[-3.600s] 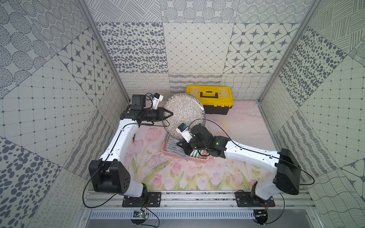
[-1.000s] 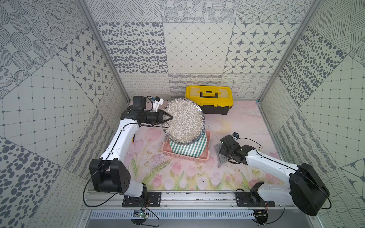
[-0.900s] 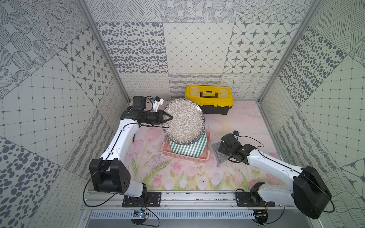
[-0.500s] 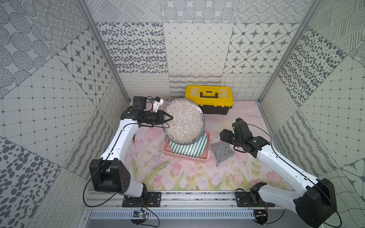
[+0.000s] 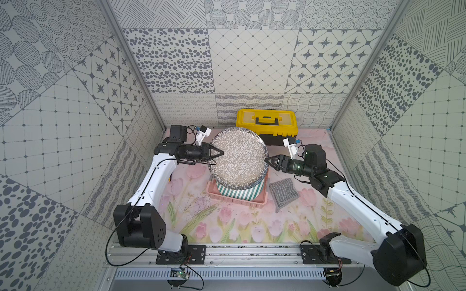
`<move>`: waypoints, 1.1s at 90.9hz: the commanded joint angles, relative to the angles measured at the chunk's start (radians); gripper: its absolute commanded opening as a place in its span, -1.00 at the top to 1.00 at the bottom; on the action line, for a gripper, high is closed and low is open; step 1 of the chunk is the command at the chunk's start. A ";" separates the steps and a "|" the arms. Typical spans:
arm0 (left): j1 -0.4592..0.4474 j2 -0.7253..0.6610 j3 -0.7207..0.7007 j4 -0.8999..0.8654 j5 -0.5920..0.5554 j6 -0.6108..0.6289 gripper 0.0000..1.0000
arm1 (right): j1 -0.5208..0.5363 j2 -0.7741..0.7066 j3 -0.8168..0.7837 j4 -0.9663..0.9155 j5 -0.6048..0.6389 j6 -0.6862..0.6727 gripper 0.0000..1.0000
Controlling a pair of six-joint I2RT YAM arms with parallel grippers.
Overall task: Wipe the wet plate dry
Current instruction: Place the plate at the center of the board.
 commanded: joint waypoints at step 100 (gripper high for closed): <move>-0.003 -0.023 0.054 0.069 0.101 0.019 -0.99 | -0.091 0.039 -0.035 0.491 -0.004 0.379 1.00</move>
